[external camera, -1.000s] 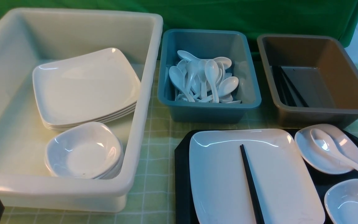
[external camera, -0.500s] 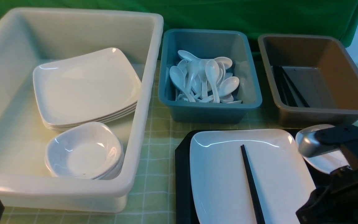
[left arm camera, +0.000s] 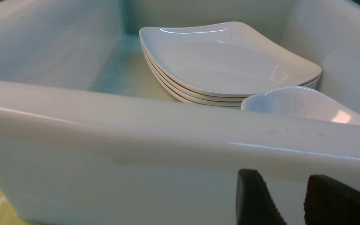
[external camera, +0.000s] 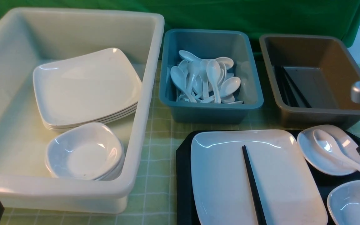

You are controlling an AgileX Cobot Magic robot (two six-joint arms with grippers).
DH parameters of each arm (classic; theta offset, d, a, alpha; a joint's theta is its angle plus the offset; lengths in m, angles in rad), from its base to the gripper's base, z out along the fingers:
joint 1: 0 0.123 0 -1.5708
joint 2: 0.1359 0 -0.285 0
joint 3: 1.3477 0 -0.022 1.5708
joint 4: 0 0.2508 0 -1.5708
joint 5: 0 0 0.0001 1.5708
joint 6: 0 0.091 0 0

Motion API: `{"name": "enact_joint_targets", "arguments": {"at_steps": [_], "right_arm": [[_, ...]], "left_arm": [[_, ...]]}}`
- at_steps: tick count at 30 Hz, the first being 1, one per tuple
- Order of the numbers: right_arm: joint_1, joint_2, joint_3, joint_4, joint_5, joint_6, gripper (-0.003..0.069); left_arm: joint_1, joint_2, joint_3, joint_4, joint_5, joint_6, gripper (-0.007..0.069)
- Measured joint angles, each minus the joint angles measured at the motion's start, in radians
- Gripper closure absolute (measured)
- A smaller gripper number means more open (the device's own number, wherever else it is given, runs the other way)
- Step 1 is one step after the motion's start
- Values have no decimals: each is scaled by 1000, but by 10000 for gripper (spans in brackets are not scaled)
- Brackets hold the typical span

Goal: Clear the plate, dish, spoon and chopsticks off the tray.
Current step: Use the right arm to grab a soup spoon from the plate

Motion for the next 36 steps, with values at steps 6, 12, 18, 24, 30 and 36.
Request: {"name": "enact_joint_targets", "arguments": {"at_steps": [6,12,18,24,30,36], "right_arm": [[-56,172,0,8,-108,-14,426],[-56,288,0,13,-228,-65,310],[-56,343,0,13,-306,-95,307],[-56,368,0,13,-359,-125,317],[-56,368,-2,13,-353,-138,477],[-56,336,-7,30,-301,-140,538]], "left_arm": [[0,0,0,0,0,0,396],[0,0,0,0,0,0,396],[0,0,0,0,0,0,396],[0,0,0,0,0,0,396],[0,0,0,0,0,0,396],[0,0,0,0,0,0,396]]}}
